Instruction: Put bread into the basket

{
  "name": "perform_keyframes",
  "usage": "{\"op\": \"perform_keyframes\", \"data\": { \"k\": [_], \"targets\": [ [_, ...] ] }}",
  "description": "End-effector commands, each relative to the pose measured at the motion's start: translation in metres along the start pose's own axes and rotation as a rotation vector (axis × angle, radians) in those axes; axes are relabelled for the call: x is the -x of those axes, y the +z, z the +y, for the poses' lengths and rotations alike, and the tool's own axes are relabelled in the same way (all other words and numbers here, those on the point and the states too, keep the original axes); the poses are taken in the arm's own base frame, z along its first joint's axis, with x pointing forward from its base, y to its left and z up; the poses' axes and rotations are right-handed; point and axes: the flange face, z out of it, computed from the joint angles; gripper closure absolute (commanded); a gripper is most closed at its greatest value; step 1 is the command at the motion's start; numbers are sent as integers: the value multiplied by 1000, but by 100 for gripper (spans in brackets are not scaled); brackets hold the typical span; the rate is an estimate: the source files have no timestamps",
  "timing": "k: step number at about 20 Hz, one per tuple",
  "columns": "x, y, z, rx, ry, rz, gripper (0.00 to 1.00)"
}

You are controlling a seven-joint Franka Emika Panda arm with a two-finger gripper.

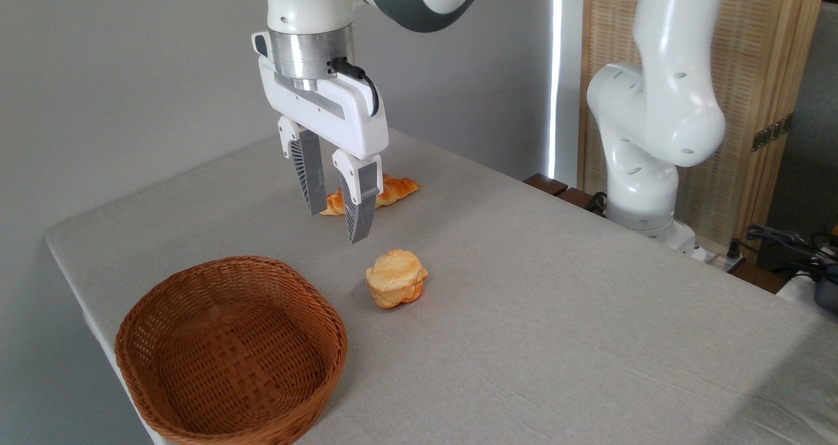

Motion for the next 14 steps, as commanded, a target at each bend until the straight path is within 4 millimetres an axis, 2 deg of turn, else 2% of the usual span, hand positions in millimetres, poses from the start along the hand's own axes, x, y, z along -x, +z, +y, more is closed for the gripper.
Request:
{"op": "perform_keyframes", "data": {
  "k": [1, 11, 14],
  "targets": [
    [-5, -3, 4, -11, 5, -9, 0],
    [-4, -7, 0, -18, 1, -1, 0],
    [-6, -3, 0, -13, -2, -8, 0]
  ]
}}
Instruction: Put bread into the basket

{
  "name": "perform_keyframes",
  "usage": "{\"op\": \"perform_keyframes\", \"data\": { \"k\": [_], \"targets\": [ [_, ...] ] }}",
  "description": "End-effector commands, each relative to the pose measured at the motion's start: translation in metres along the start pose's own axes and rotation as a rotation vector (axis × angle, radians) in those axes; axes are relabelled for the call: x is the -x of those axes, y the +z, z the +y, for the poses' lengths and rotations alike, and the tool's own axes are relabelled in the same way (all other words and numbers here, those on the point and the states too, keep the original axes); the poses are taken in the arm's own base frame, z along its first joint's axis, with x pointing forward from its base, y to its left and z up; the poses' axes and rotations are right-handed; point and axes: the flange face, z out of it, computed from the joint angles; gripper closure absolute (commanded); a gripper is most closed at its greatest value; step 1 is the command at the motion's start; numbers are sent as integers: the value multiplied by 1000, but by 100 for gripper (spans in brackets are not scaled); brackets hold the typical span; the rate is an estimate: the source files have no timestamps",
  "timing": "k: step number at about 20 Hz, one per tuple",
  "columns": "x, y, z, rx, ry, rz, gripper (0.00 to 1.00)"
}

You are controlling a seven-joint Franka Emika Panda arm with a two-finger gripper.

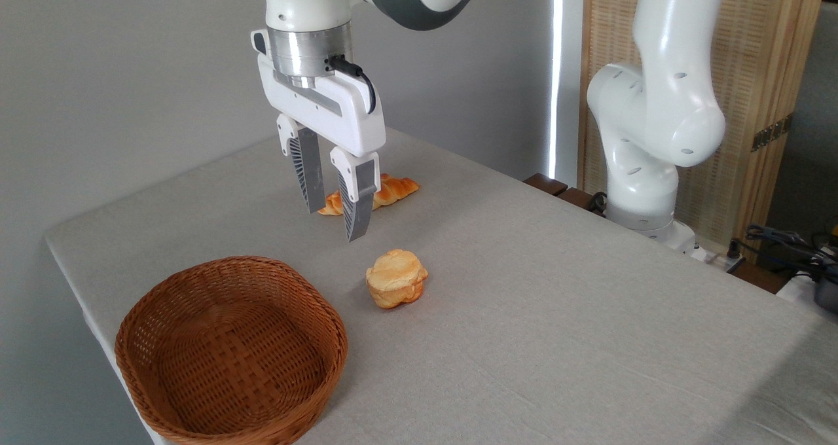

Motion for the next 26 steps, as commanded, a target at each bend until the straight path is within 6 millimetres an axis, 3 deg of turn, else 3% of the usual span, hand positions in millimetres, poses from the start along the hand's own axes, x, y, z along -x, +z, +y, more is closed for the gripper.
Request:
{"op": "perform_keyframes", "data": {
  "k": [1, 7, 13, 26],
  "targets": [
    [-3, 0, -3, -10, -11, -11, 0],
    [-4, 2, -1, -5, -10, -16, 0],
    [-13, 14, 27, 19, 10, -15, 0],
    [-52, 57, 184, 134, 292, -86, 0]
  ]
}}
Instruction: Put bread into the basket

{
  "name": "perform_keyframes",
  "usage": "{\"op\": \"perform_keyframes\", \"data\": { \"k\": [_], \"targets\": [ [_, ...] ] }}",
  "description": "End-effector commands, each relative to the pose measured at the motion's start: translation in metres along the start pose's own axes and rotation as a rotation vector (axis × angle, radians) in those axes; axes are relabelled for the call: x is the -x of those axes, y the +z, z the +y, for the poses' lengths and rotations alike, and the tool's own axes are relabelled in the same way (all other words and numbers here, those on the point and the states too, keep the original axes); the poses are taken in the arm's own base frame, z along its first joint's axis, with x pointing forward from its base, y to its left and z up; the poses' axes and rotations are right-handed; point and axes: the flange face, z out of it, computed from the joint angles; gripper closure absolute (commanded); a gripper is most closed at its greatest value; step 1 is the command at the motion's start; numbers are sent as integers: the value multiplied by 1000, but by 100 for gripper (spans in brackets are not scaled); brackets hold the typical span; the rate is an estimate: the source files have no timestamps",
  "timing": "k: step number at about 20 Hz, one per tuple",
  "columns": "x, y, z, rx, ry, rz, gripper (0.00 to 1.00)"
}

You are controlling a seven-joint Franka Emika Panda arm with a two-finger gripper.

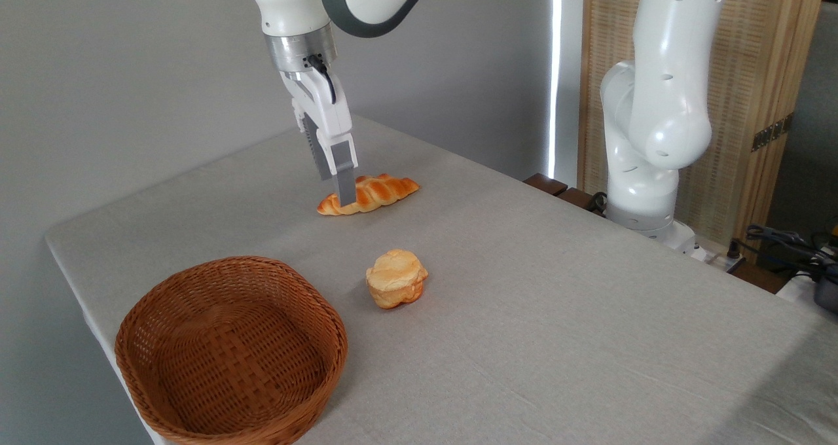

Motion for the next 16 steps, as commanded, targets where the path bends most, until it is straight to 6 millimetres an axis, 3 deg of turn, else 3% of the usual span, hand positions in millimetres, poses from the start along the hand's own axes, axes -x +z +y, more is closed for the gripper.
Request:
{"op": "perform_keyframes", "data": {
  "k": [1, 6, 10, 16],
  "targets": [
    [-13, 16, 40, 73, 39, -1, 0],
    [-30, 50, 82, 111, 116, -61, 0],
    [-44, 76, 96, 135, 133, -92, 0],
    [-52, 94, 102, 137, 153, -110, 0]
  ]
}}
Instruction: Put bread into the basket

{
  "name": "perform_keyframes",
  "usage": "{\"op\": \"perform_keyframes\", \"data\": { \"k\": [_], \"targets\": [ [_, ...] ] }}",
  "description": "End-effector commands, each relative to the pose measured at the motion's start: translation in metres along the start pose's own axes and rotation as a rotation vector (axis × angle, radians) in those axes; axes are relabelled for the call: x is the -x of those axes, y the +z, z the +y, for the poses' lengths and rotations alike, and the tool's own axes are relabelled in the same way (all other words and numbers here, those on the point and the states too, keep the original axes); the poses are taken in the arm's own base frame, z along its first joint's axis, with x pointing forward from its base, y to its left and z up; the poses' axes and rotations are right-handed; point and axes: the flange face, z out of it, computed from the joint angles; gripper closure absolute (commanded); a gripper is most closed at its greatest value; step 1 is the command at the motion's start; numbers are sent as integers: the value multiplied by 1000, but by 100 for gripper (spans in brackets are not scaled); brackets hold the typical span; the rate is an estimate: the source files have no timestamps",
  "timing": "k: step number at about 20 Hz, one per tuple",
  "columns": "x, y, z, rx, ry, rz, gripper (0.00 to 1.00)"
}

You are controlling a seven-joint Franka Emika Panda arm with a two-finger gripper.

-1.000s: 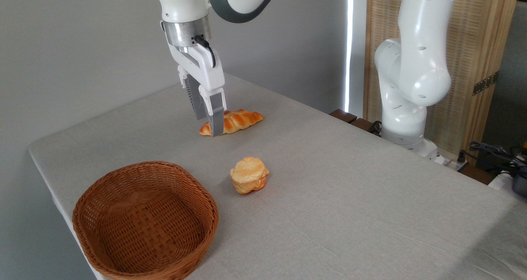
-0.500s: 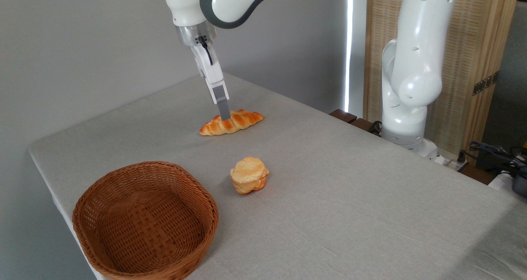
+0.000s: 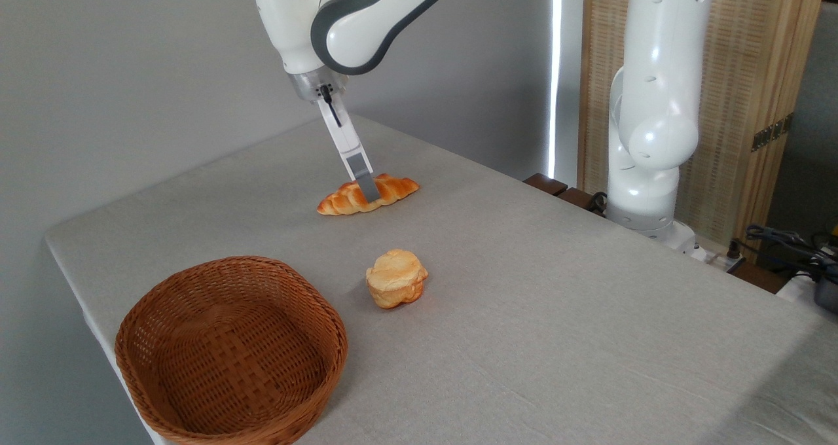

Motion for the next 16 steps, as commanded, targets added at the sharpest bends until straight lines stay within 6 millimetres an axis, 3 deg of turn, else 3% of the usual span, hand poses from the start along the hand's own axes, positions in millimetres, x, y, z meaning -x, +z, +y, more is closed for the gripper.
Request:
{"op": "perform_keyframes", "data": {
  "k": [1, 7, 10, 11, 16],
  "targets": [
    [-8, 6, 0, 3, -4, 18, 0],
    [-9, 13, -6, -10, -7, 8, 2],
    [-9, 13, -10, -13, -11, 14, 65],
    [-8, 13, -11, -12, -13, 13, 71],
    [-8, 14, -13, -12, -16, 14, 71]
  ]
}}
